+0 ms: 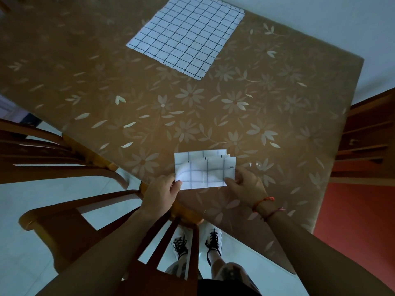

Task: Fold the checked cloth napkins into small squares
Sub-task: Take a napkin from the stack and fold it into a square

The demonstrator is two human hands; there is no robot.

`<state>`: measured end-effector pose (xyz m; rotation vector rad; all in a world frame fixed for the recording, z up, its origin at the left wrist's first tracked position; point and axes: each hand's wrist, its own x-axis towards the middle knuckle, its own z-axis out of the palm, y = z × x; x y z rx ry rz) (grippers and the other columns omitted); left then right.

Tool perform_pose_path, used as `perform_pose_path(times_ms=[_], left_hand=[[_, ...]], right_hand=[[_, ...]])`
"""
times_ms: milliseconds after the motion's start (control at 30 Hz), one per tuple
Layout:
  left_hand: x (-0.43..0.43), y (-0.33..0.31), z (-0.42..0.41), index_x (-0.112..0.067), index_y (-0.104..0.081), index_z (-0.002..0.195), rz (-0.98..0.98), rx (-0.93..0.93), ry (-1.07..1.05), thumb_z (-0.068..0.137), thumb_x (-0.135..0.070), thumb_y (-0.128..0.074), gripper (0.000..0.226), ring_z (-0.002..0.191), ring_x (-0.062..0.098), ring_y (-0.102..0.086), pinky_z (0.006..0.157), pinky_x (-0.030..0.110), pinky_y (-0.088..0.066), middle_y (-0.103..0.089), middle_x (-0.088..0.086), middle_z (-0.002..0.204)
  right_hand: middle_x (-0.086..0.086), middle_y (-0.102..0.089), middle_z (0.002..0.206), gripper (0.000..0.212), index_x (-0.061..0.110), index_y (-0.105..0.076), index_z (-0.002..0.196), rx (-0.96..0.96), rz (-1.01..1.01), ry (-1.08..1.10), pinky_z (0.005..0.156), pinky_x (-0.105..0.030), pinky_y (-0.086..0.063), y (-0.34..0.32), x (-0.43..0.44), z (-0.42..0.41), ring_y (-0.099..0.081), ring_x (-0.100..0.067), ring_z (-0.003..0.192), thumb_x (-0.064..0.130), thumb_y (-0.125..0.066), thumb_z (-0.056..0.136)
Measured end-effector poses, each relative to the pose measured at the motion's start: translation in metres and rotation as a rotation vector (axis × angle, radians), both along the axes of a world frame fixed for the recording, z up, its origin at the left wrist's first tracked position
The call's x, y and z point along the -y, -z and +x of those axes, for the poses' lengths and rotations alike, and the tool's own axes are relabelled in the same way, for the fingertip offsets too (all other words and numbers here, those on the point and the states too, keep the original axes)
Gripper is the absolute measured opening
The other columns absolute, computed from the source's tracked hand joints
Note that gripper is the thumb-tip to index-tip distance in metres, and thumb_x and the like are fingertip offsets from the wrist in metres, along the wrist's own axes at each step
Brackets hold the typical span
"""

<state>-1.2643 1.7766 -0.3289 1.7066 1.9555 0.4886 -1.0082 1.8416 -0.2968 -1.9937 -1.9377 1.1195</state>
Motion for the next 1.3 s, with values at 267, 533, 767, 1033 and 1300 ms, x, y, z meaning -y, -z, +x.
perform_pose_path(times_ms=[267,533,767,1033,1300], left_hand=[[-0.010,-0.001,0.001,-0.015,-0.058,0.120,-0.022,0.076,-0.079,0.092,-0.021,-0.064,0.029,0.080,0.012,-0.057,0.067,0.027,-0.050,-0.063,-0.003,0.089],[-0.009,0.009,-0.006,-0.007,-0.051,0.123,0.224,-0.183,0.260,0.086,-0.013,-0.063,0.039,0.110,0.030,-0.055,0.085,0.046,-0.050,-0.057,0.012,0.119],[-0.007,0.021,-0.006,-0.004,-0.041,0.142,0.102,-0.311,0.407,0.100,-0.024,-0.034,0.047,0.144,0.026,-0.030,0.108,0.044,-0.039,-0.030,0.013,0.156],[-0.011,0.027,-0.009,-0.003,-0.029,0.149,-0.039,-0.363,0.366,0.101,-0.028,-0.026,0.054,0.149,0.025,-0.016,0.112,0.049,-0.032,-0.018,0.014,0.160],[-0.018,0.027,-0.011,-0.004,-0.026,0.150,-0.063,-0.377,0.365,0.102,-0.028,-0.033,0.055,0.148,0.026,-0.016,0.112,0.051,-0.032,-0.017,0.014,0.160]], right_hand=[[0.001,-0.070,0.087,0.020,0.017,-0.066,0.097,0.023,-0.009,0.049,0.069,-0.029,-0.049,0.013,-0.017,-0.011,-0.064,-0.019,0.082,0.032,-0.062,0.085],[0.007,-0.061,0.071,0.025,0.025,-0.056,0.098,0.036,0.063,0.146,0.066,-0.036,-0.053,0.021,-0.026,-0.015,-0.061,-0.020,0.071,0.040,-0.064,0.081],[-0.001,-0.061,0.091,0.029,0.024,-0.054,0.109,0.052,0.283,0.083,0.061,-0.034,-0.052,0.020,-0.013,-0.023,-0.060,-0.020,0.074,0.039,-0.058,0.084],[0.002,-0.058,0.088,0.020,0.020,-0.066,0.099,-0.010,0.432,-0.139,0.056,-0.034,-0.053,0.032,0.016,-0.056,-0.062,-0.018,0.077,0.026,-0.063,0.080],[-0.012,-0.062,0.114,0.060,0.011,-0.067,0.107,0.033,0.555,-0.371,0.086,-0.036,-0.050,0.023,0.026,-0.080,-0.058,-0.025,0.105,0.057,-0.031,0.095]])
